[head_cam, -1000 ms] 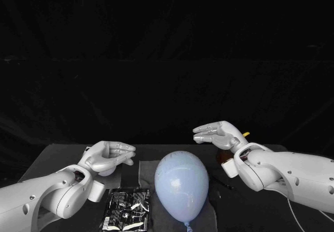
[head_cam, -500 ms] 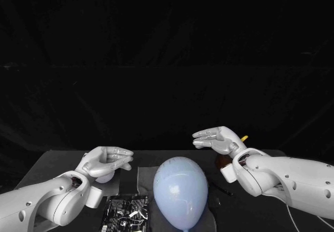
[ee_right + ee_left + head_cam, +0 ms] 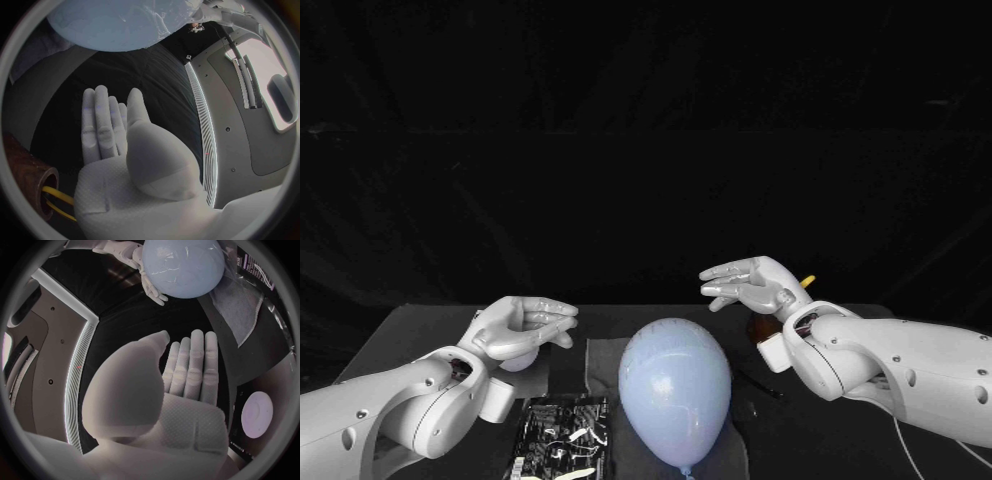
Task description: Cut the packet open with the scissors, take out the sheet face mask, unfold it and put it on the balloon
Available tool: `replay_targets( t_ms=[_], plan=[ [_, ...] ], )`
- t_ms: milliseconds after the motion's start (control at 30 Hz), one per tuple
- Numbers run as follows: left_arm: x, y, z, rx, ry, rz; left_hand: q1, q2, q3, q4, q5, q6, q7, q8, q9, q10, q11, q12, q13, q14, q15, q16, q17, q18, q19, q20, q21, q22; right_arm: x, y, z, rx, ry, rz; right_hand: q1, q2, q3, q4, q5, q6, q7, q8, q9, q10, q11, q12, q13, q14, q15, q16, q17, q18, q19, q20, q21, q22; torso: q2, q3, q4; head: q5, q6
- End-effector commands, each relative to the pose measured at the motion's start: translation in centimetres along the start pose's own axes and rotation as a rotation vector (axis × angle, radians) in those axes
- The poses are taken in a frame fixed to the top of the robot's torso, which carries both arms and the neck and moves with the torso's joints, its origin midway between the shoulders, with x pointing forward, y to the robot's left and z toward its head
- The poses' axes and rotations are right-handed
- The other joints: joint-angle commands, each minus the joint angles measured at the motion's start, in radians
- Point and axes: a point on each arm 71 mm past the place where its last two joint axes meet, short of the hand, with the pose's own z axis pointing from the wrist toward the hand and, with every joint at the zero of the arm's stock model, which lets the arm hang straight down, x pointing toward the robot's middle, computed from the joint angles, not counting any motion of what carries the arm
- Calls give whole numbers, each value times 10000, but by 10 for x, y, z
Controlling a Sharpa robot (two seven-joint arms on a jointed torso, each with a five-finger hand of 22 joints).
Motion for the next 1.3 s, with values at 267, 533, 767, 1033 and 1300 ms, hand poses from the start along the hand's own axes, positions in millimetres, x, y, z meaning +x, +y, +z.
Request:
replay_targets(
  t_ms=[267,533,767,1033,1300],
  plan=[
    [8,-2,-11,9,1357,2112,68,-84,-634,231,-17,33,-119,-238,59,-26,-139,27,41,684,-282,2665,1666,22,518,-535,2487,1514,7,4,-8,-190,1104,-1128,-365,148,-326,-568,79,338,-460,254,56,1160,-500,3,100,1505,-688,7617,5688,-482,2040,-746,6114,5340,-13,2,2,207,-741],
    [13,0,-19,-116,2204,3731,186,-128,-841,338,-13,30,-190,-286,86,-209,-145,-21,14,359,-263,2965,1779,24,127,-502,2865,1803,9,3,-12,-108,1648,-1892,-916,140,-284,-765,-77,206,-397,312,90,1112,-482,-7,111,1513,-557,10135,8115,-785,2386,-658,8631,7965,3,6,4,373,-1276],
    [22,11,-29,-497,2904,4808,133,-46,-1192,463,-21,142,-315,-230,165,152,-280,231,142,720,-382,3617,2030,54,120,-562,3351,2100,5,2,-13,-6,1517,-2222,-1127,79,-283,-884,-137,61,-310,289,88,830,-377,-45,85,1448,-465,10547,8388,-803,2295,-572,8966,8320,18,-1,0,535,-1652],
    [28,21,-35,-750,3196,5977,438,294,-2544,443,-70,-300,-205,-406,194,-1003,-132,148,53,745,-246,4119,2015,59,-23,-498,4008,2508,2,1,-13,47,1369,-2433,-1203,51,-276,-959,-174,-22,-240,276,85,549,-294,-43,71,1412,-393,10659,8448,-805,2235,-500,9053,8430,8,4,1,608,-1925],
    [32,28,-31,-811,3142,6817,948,953,-4757,532,-437,-944,-234,-528,205,-2135,-44,432,-3,816,-210,4633,1636,61,-186,-436,4500,2773,5,2,-12,22,1417,-2493,-1234,58,-269,-985,-189,-65,-209,267,82,446,-263,-38,71,1417,-364,10736,8520,-814,2242,-471,9122,8509,21,3,-5,753,-2116]
  ],
)
